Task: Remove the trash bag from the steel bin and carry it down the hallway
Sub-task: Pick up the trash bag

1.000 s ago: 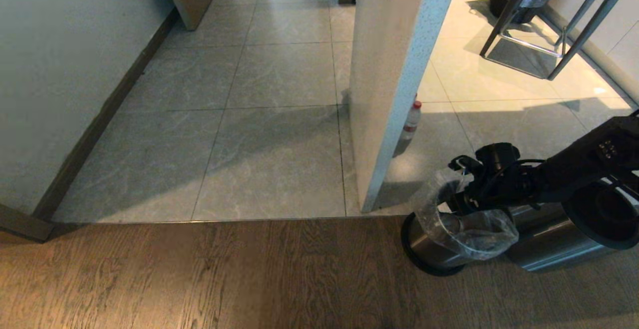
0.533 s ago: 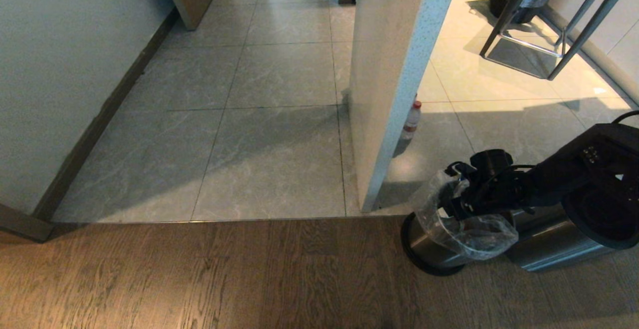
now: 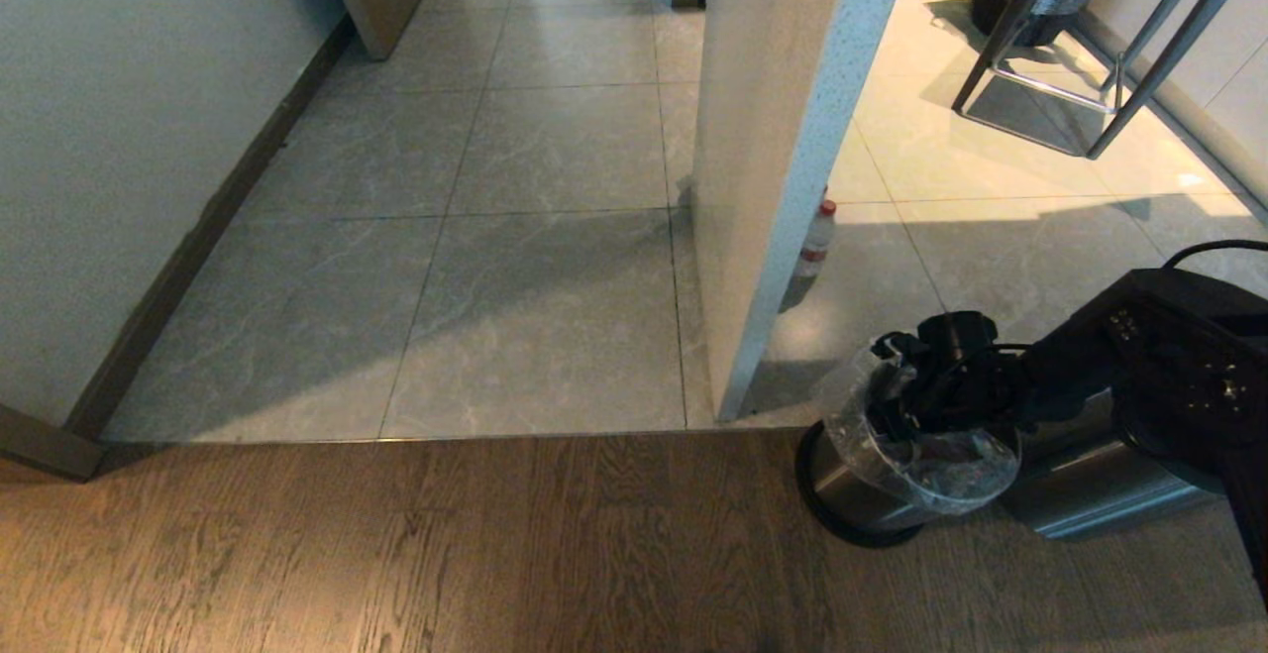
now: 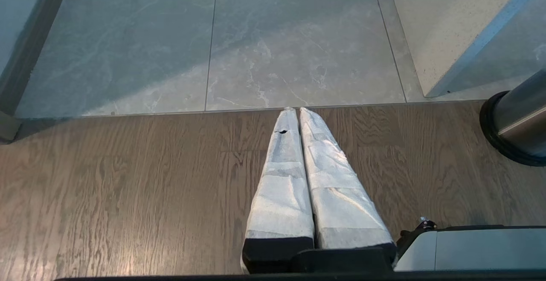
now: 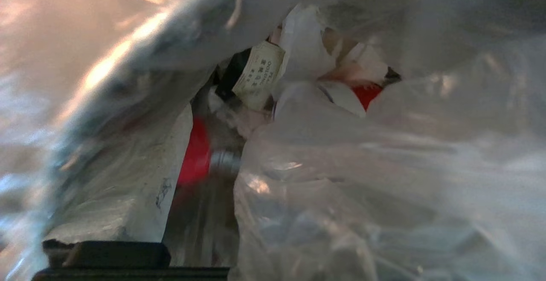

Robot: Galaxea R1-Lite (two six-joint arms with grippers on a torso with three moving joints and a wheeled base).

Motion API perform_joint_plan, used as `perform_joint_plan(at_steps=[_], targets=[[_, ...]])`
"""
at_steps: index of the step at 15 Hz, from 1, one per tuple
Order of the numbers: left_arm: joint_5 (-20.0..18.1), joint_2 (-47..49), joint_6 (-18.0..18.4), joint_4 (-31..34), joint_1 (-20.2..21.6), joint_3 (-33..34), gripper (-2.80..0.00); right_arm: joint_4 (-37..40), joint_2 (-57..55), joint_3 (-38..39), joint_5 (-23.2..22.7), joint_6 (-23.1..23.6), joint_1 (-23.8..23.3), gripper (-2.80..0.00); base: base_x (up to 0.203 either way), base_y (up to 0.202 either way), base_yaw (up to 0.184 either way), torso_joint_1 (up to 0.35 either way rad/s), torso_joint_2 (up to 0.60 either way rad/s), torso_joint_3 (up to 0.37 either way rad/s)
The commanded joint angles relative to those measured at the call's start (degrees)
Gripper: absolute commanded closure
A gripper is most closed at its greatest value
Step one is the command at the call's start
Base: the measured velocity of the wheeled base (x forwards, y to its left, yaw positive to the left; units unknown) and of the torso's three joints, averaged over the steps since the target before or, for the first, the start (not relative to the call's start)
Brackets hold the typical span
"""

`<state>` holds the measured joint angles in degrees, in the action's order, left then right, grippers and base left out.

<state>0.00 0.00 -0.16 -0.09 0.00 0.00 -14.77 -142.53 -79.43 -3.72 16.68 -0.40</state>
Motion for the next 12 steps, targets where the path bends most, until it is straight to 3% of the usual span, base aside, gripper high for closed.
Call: perform_joint_plan(at_steps=[1,12], targets=[[0.0,0.0,0.0,0.0,0.0,0.0,0.0,-0.2,-2.2,-1.5,-0.1,0.2,0.1,-2.8,0.0,0.0,0.0,0.0,0.0,0.0],[0.0,0.0,0.0,0.0,0.0,0.0,0.0,-4.7,-6.0,-4.1,-0.7,0.2,0.2,-2.8,0.0,0.0,0.0,0.0,0.0,0.0]])
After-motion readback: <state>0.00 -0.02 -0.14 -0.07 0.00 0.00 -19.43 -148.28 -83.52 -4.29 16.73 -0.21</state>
